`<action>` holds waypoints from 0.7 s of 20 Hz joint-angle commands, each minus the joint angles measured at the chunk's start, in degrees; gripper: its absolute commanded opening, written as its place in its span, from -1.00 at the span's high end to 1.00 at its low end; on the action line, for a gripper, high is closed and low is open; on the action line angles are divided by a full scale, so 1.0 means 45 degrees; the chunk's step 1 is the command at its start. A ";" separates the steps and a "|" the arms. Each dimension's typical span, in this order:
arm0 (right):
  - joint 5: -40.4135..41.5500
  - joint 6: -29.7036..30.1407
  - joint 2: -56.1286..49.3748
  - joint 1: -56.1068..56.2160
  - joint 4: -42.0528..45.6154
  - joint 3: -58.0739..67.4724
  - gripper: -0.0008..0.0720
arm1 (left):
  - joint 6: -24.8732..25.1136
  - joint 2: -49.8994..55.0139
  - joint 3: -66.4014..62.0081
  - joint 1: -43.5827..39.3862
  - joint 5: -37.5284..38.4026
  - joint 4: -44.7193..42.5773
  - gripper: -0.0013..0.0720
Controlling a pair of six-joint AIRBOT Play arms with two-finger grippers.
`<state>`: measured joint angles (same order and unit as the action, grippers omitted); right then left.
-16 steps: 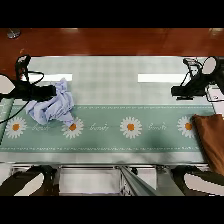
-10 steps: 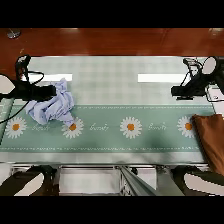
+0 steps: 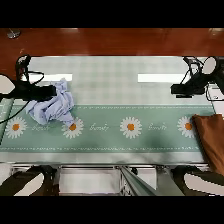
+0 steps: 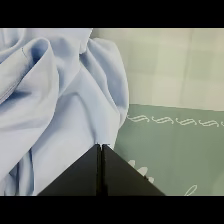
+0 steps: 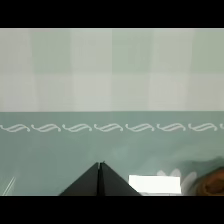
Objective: Fold the shirts.
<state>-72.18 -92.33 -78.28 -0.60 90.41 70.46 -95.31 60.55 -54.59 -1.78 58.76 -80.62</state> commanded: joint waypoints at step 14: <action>0.0850 0.1535 0.0000 0.0039 -0.2749 -0.1564 -0.72 | -0.1860 0.1336 0.2385 0.0471 -0.3706 -0.3181 -0.95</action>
<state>-71.26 -85.86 -78.32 -0.49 83.59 65.65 -99.77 64.14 -46.61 0.08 53.08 -93.95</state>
